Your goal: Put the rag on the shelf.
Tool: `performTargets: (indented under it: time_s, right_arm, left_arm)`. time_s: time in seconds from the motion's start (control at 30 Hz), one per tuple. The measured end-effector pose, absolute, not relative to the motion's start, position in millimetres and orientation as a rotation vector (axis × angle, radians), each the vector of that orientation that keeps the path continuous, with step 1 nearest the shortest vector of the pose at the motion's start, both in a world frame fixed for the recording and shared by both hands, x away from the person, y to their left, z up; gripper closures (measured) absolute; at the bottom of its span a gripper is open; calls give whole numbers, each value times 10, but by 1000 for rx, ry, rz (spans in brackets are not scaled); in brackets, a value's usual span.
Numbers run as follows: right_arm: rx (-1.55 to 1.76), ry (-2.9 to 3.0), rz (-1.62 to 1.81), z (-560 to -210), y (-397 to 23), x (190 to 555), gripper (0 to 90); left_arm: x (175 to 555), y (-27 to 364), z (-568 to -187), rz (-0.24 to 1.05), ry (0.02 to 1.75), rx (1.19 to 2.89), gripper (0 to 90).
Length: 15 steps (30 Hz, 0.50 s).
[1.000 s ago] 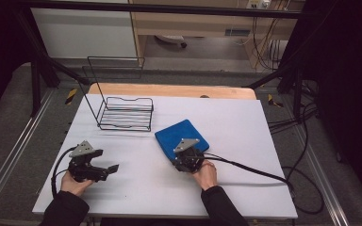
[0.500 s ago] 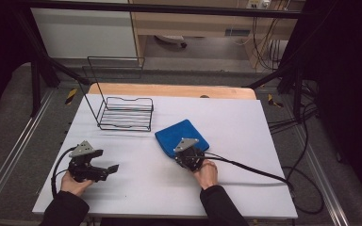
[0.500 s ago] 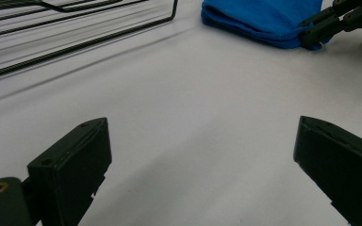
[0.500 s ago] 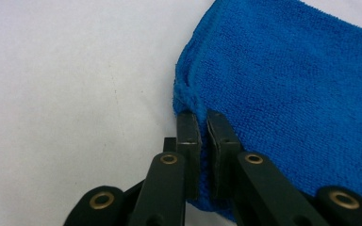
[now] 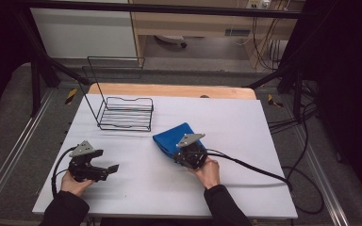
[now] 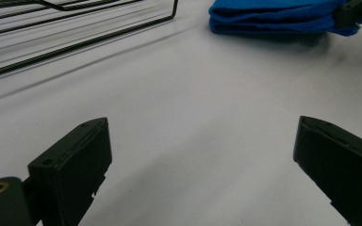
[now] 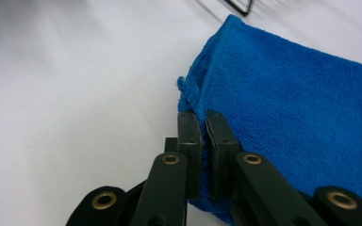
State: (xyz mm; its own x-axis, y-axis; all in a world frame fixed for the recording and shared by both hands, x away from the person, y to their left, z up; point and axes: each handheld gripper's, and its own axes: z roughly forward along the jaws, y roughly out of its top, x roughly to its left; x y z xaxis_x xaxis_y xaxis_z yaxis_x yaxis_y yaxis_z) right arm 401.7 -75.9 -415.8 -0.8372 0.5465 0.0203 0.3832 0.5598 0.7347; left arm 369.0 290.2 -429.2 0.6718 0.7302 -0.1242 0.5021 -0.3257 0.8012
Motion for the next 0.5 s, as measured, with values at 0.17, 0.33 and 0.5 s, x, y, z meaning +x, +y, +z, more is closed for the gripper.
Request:
performTargets:
  time_s: [0.17,0.33,0.5]
  right_arm:
    - [778,2618,1189,-4142,-651,3924,865]
    - [773,2676,1240,-4173,-461,3834,866]
    - [758,2699,1293,-4165,-319,3781,866]
  left_arm:
    - [3688,2900,-4290,327,955,1999,49]
    - [3688,2905,-4289,328,958,1999,49]
    - [3690,2906,-4289,328,959,2000,49]
